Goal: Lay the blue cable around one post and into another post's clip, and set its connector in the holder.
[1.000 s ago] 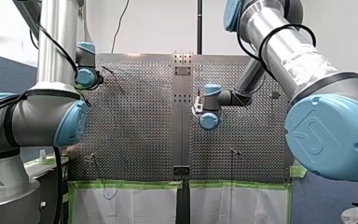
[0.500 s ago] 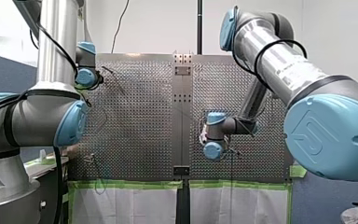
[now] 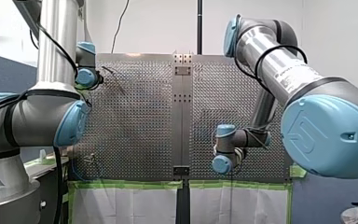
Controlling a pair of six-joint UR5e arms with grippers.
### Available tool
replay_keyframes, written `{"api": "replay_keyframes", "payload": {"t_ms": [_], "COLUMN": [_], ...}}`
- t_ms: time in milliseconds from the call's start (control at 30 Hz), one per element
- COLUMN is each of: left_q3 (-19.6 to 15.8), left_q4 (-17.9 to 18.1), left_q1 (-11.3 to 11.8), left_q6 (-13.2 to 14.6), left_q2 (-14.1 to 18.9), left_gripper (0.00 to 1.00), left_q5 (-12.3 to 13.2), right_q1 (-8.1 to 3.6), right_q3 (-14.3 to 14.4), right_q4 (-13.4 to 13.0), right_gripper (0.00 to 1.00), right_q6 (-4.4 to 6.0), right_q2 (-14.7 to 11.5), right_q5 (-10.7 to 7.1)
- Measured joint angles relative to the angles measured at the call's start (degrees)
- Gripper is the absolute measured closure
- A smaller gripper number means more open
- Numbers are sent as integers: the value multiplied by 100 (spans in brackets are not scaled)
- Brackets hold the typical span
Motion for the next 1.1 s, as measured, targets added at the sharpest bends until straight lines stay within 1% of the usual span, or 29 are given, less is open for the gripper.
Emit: {"api": "replay_keyframes", "payload": {"t_ms": [67, 133, 167, 233, 267, 333, 367, 433, 467, 567, 767, 867, 1000, 1100], "left_q3": [2, 2, 1, 1, 1, 3, 3, 1, 1, 2, 2, 2, 4, 2], "left_q4": [2, 3, 3, 3, 3, 4, 4, 3, 4, 10, 20, 21, 25, 28], "left_q1": [0, 0, -1, 0, 0, 1, 1, 1, 1, 3, 8, 6, 7, 16], "left_q6": [-6, -9, -10, -11, -11, -11, -12, -12, -12, -12, -26, -28, -29, -36], "left_q2": [0, 1, 1, 1, 2, 2, 2, 1, 1, 0, 3, 1, 0, -1], "left_gripper": [0, 0, 0, 0, 0, 0, 0, 0, 0, 0, 0, 0, 0, 0], "left_q5": [2, 3, 3, 3, 3, 3, 3, 3, 3, 7, 12, 12, 12, 12], "right_q1": [-92, -180, -246, -353, -429, -545, -617, -721, -792, -951, -1223, -1374, -1577, -1713], "right_q3": [94, 184, 249, 356, 432, 549, 619, 725, 795, 954, 1226, 1377, 1579, 1622], "right_q4": [-95, -183, -250, -356, -433, -548, -621, -725, -796, -955, -1226, -1378, -1580, -1717], "right_gripper": [100, 100, 100, 100, 100, 100, 100, 100, 100, 100, 100, 100, 100, 100], "right_q6": [-66, -146, -204, -280, -328, -409, -467, -560, -625, -779, -1034, -1103, -1147, -1170], "right_q2": [1, 2, 3, 4, 4, 5, 5, 5, 5, 5, 6, 7, 6, 9], "right_q5": [12, -35, -85, -181, -253, -367, -436, -542, -611, -771, -1042, -1193, -1396, -1532]}}
